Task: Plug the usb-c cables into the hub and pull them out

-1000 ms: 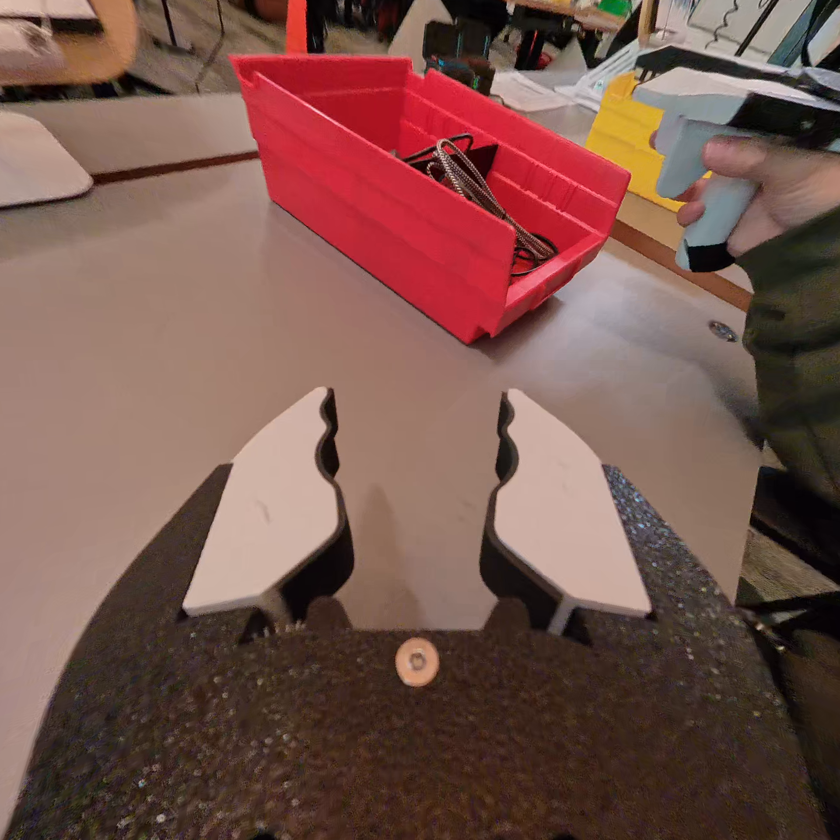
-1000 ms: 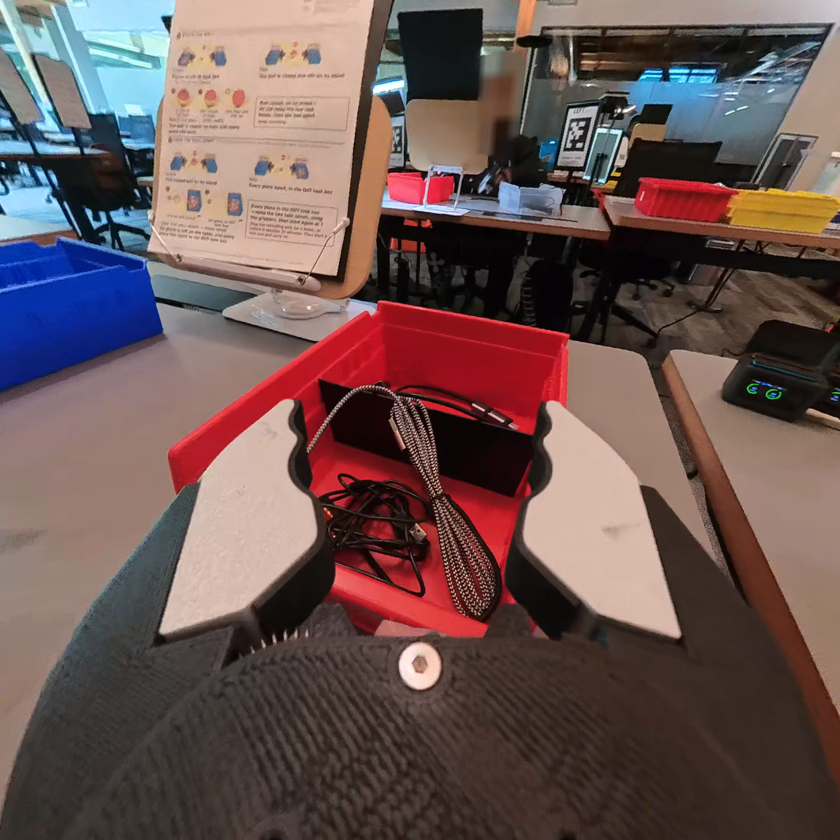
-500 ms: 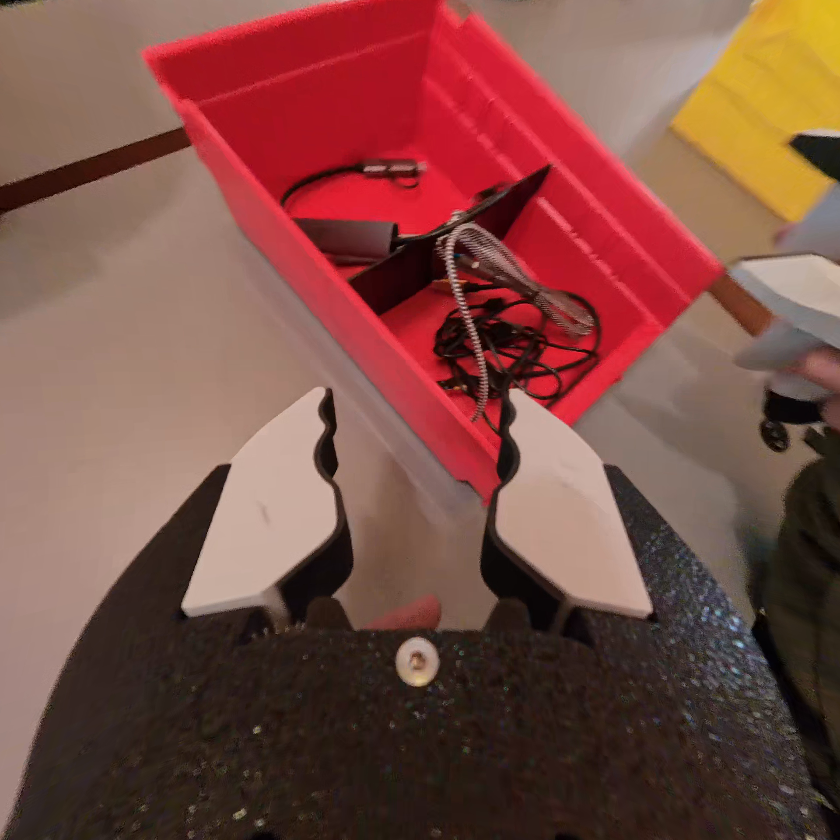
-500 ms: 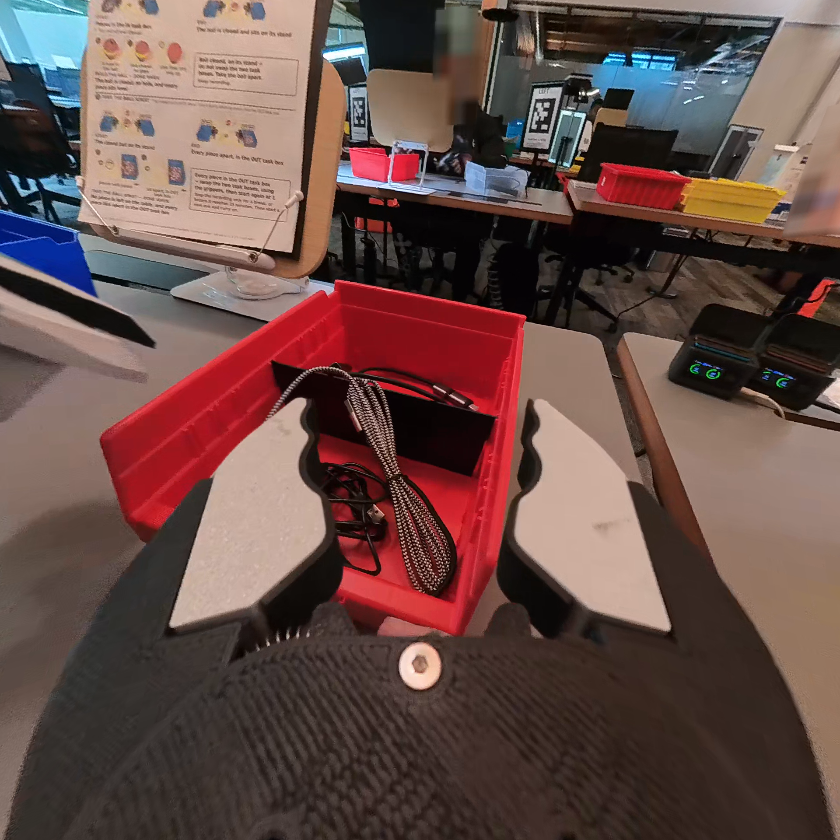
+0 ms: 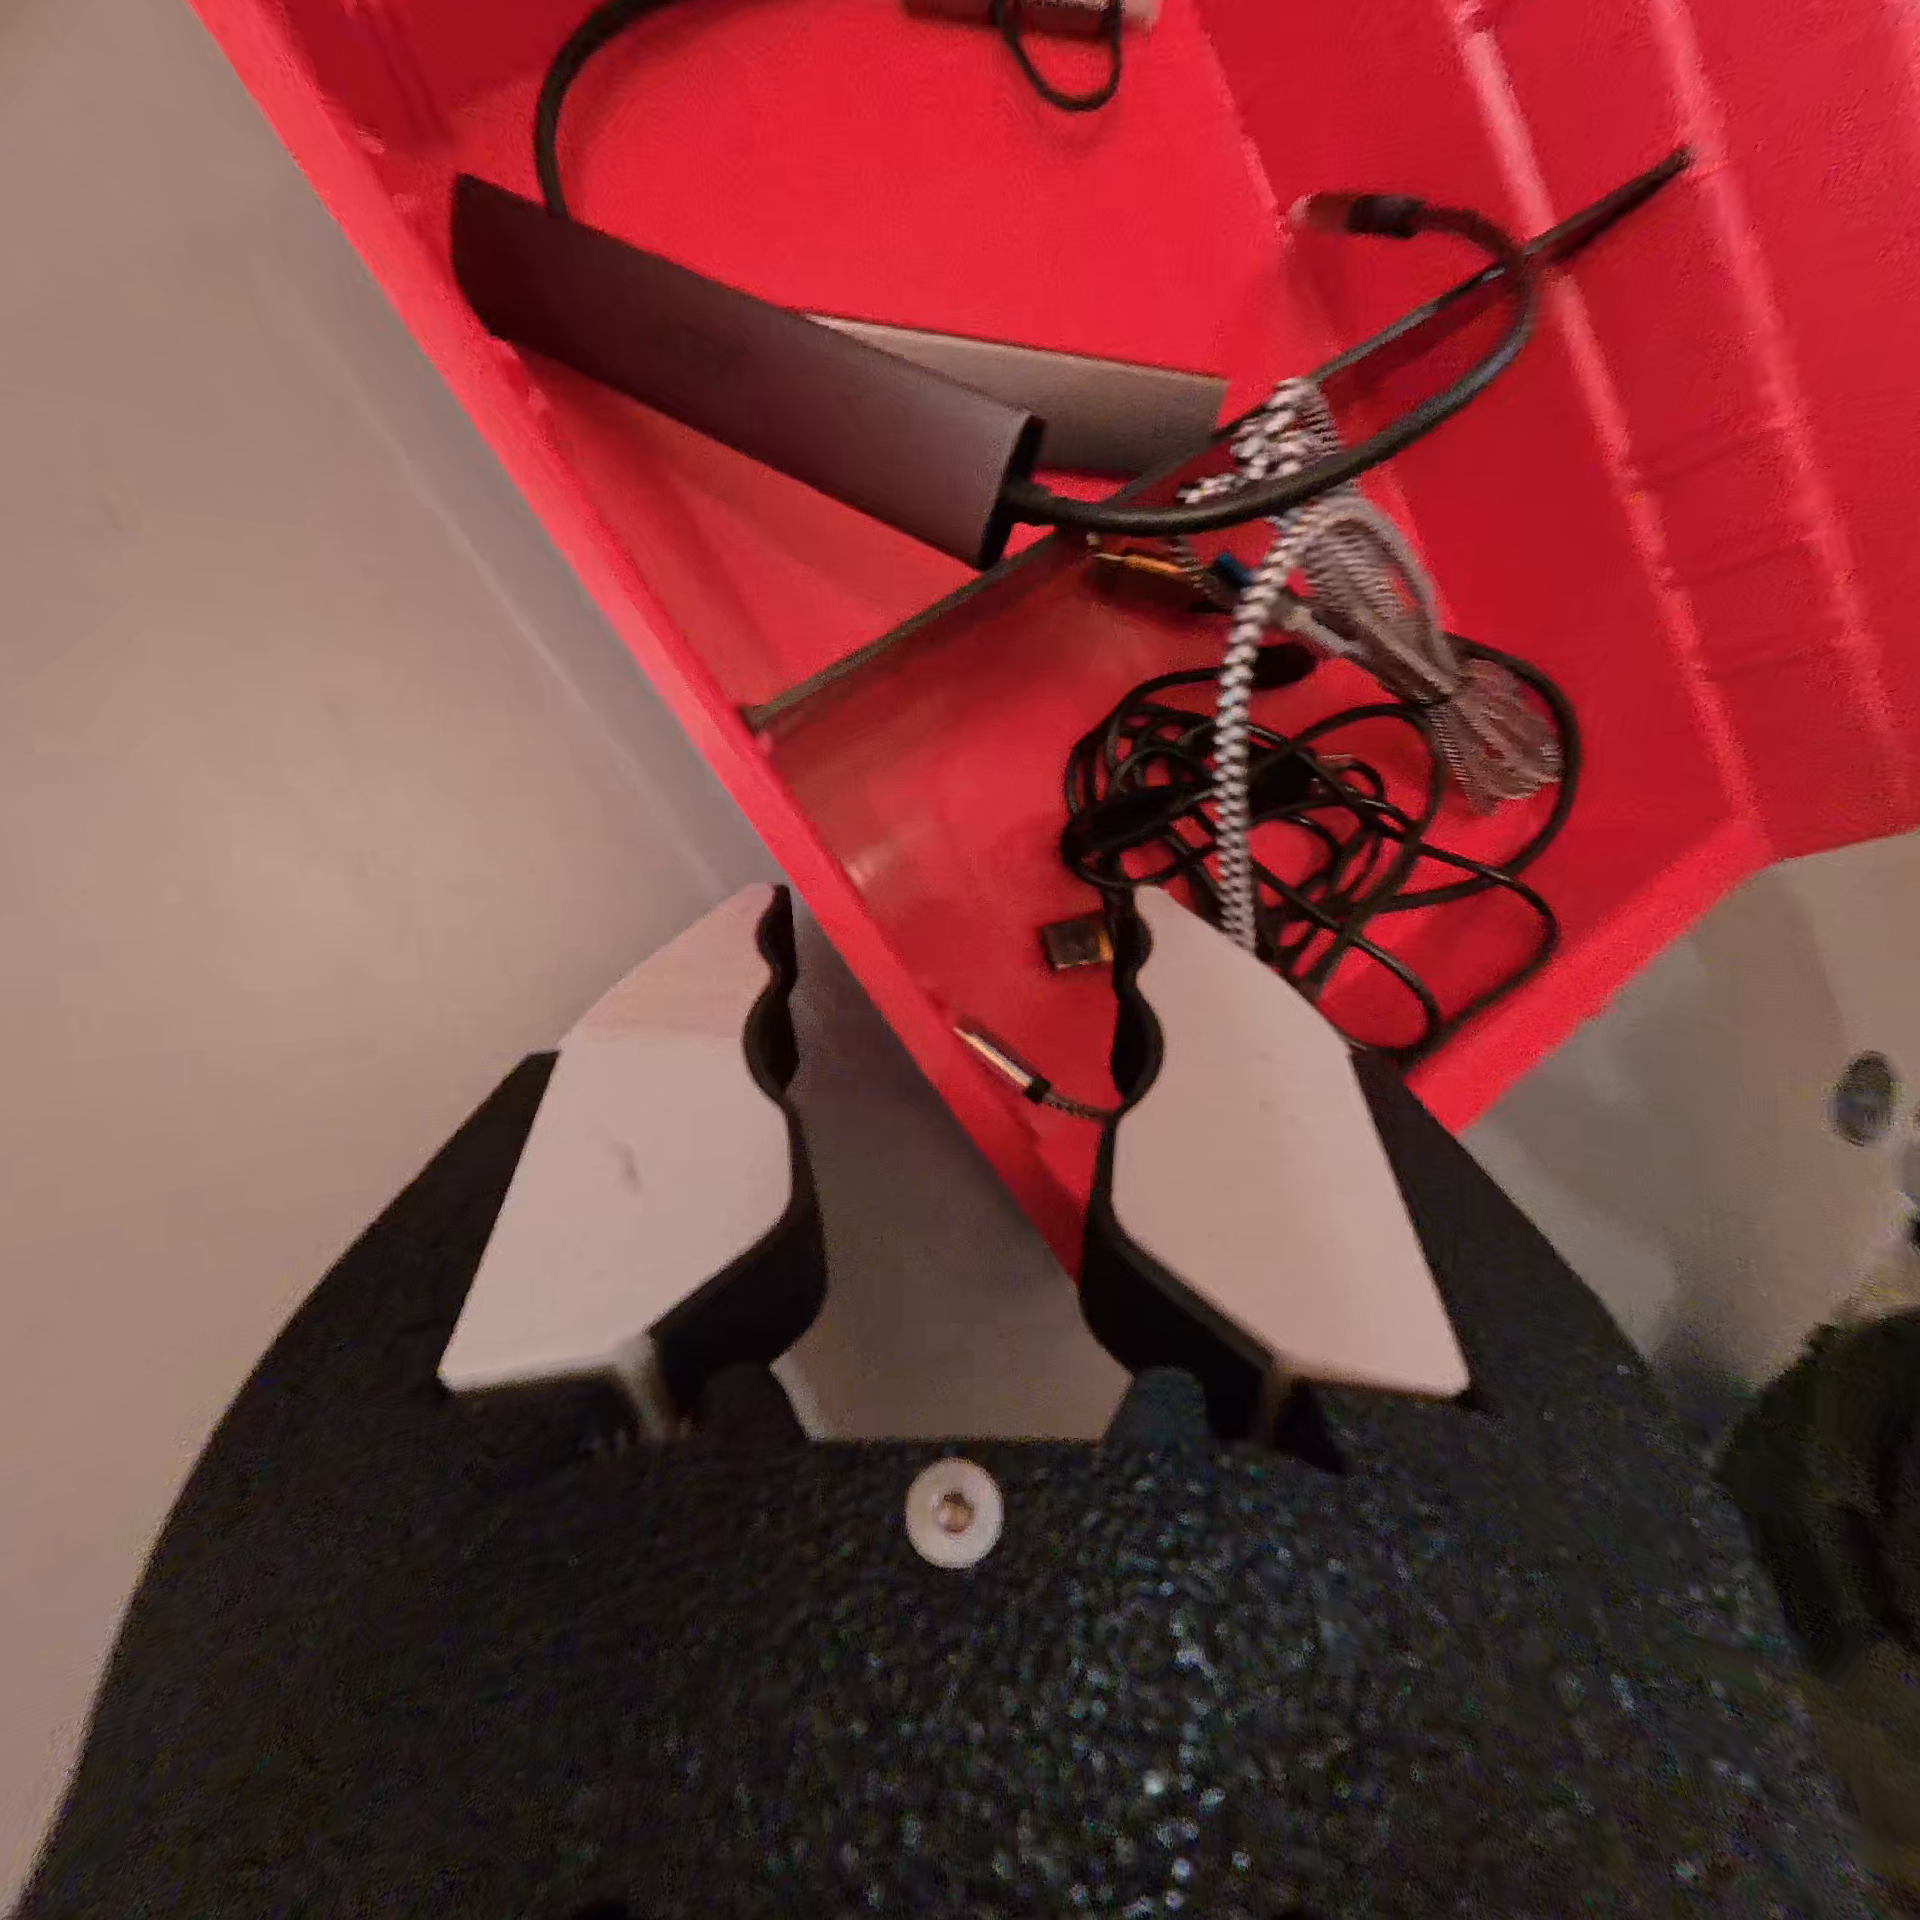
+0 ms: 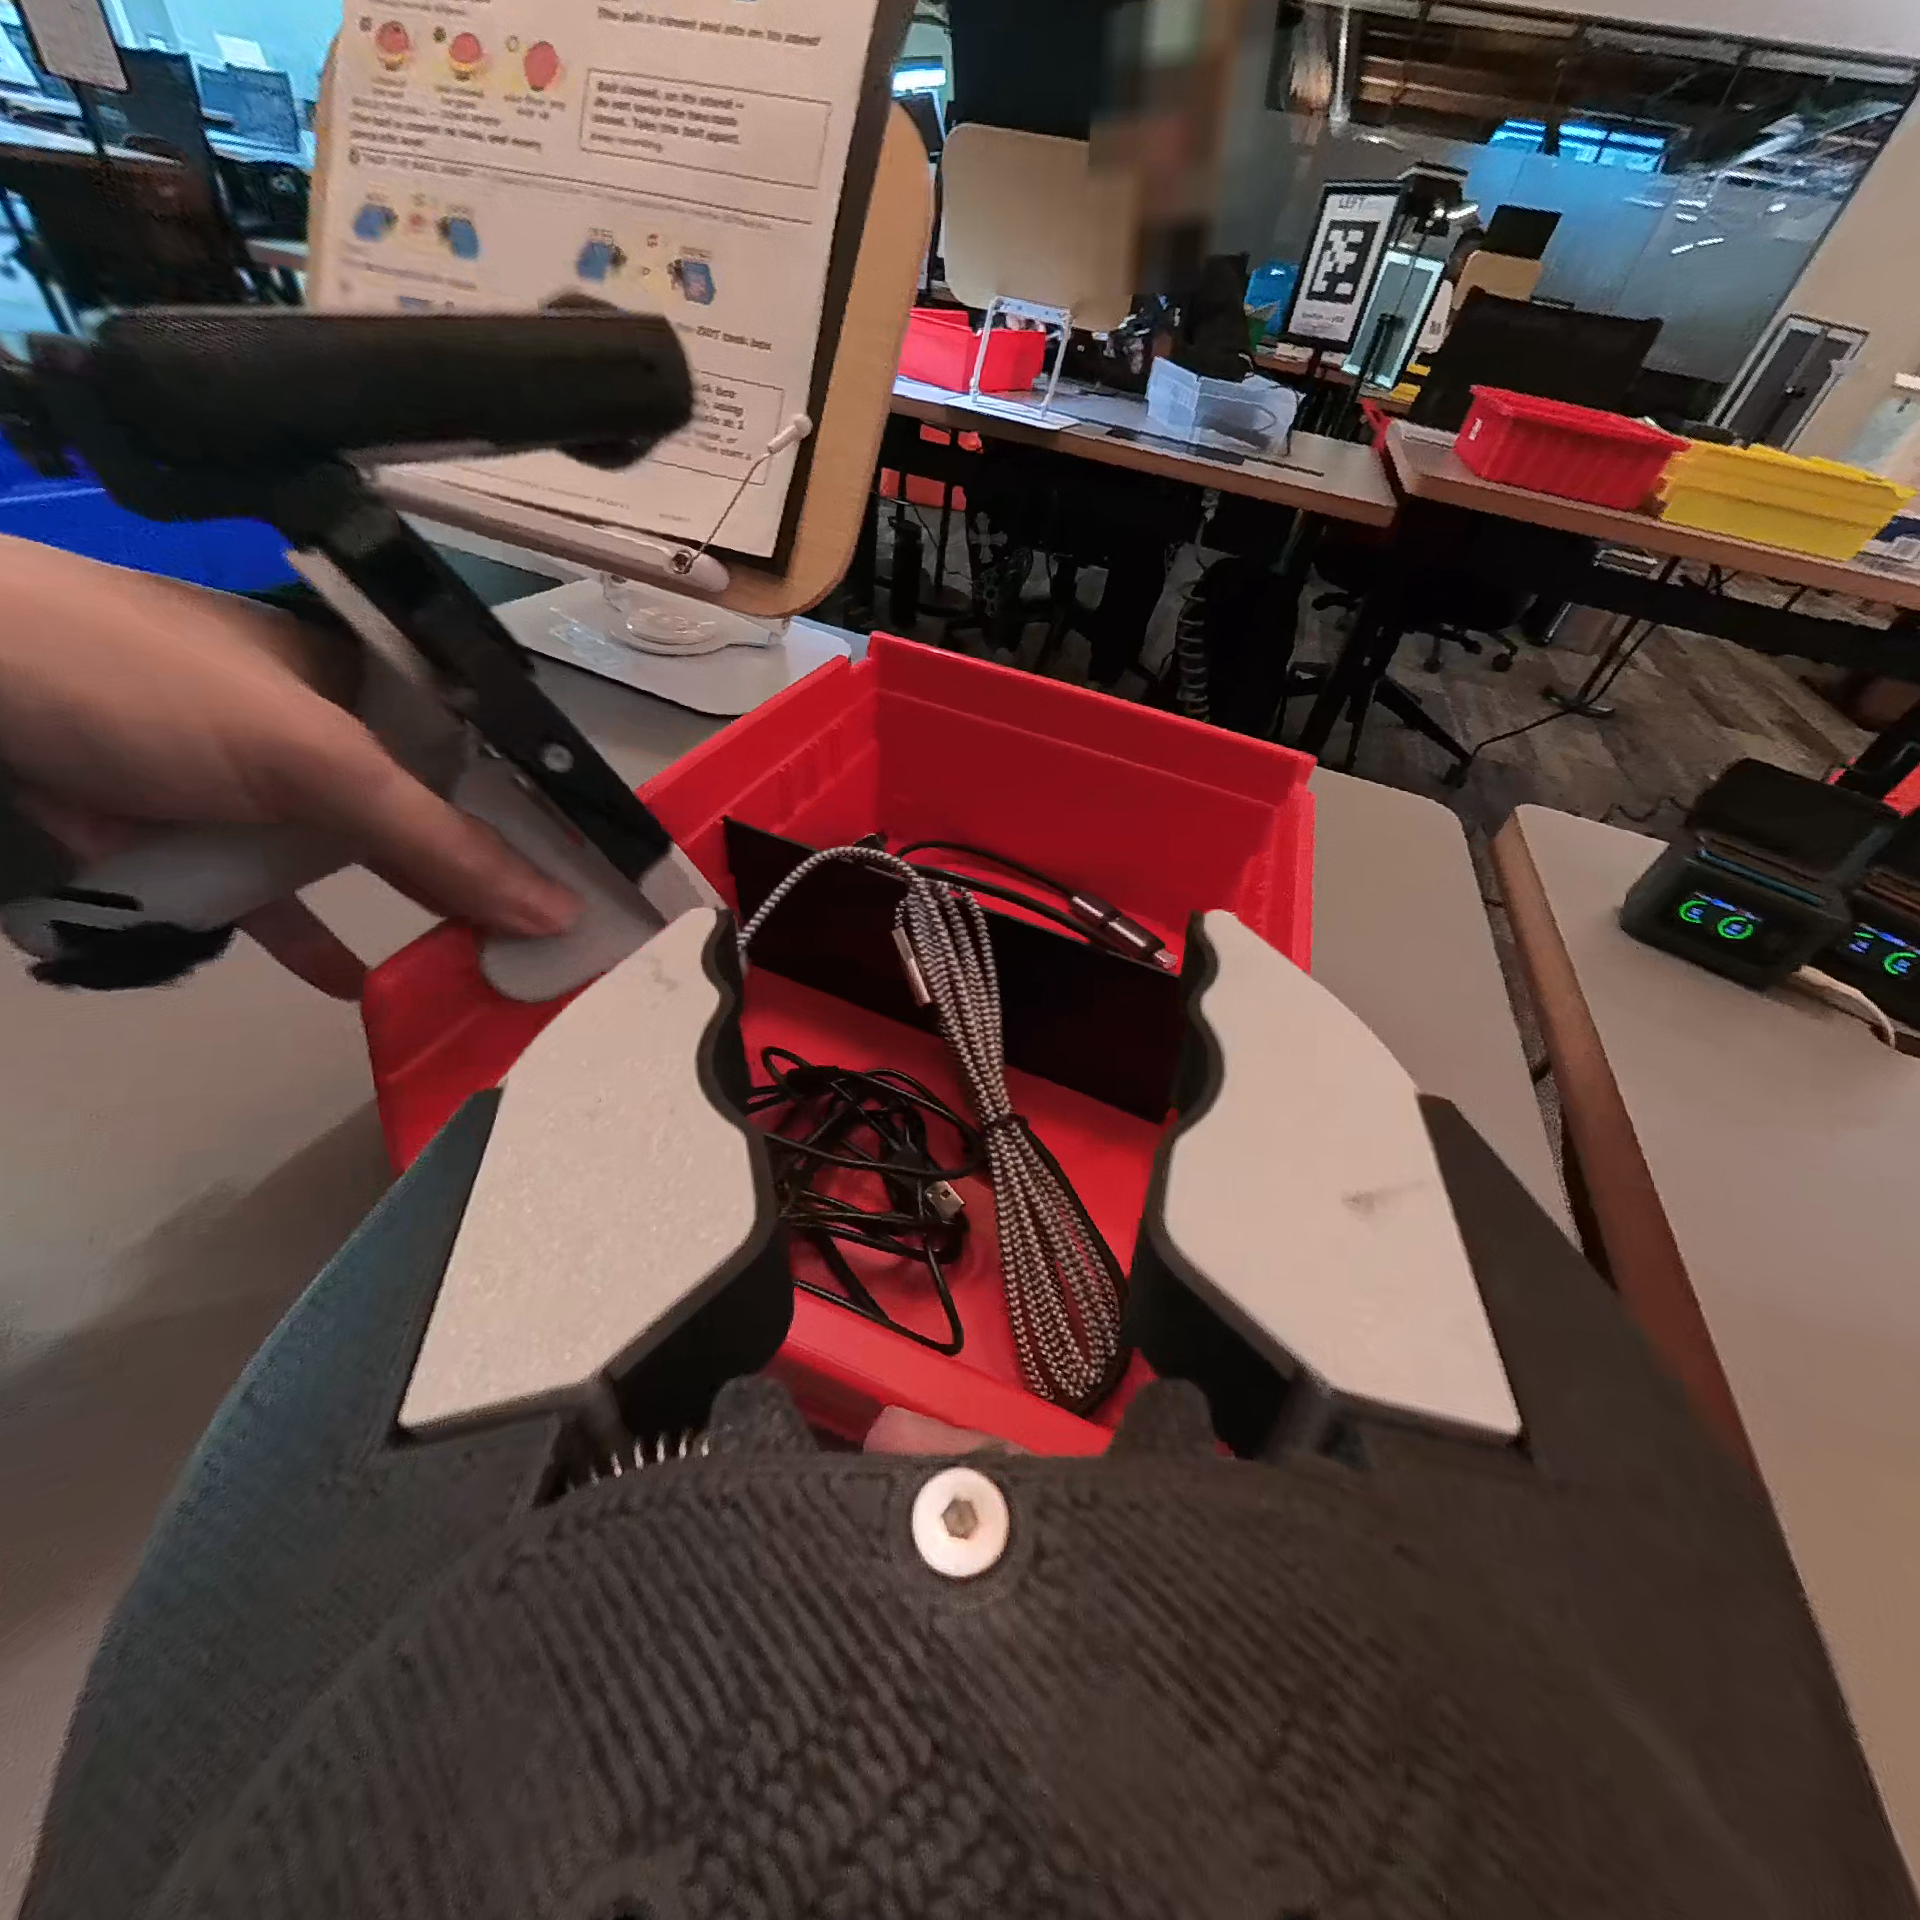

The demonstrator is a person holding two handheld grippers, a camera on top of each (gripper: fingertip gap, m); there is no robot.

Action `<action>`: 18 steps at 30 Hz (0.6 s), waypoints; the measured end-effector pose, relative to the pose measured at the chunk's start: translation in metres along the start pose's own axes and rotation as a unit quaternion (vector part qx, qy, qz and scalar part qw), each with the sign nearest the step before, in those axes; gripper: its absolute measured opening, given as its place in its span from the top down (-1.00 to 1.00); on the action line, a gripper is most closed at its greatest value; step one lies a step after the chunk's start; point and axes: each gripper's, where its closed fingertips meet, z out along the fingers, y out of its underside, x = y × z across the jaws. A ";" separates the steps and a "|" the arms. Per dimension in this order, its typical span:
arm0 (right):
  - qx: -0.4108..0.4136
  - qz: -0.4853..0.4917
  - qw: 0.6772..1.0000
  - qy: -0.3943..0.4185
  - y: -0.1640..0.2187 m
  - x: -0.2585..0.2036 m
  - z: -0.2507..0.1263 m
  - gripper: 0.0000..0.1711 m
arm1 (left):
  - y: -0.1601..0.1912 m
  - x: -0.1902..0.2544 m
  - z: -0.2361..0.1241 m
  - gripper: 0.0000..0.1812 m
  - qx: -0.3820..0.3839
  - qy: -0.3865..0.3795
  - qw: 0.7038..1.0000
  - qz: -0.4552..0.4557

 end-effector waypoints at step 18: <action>0.006 -0.022 1.000 -0.011 -0.011 -0.010 -0.004 0.09 | 0.048 -0.059 -0.016 0.67 -0.044 -0.018 0.985 0.163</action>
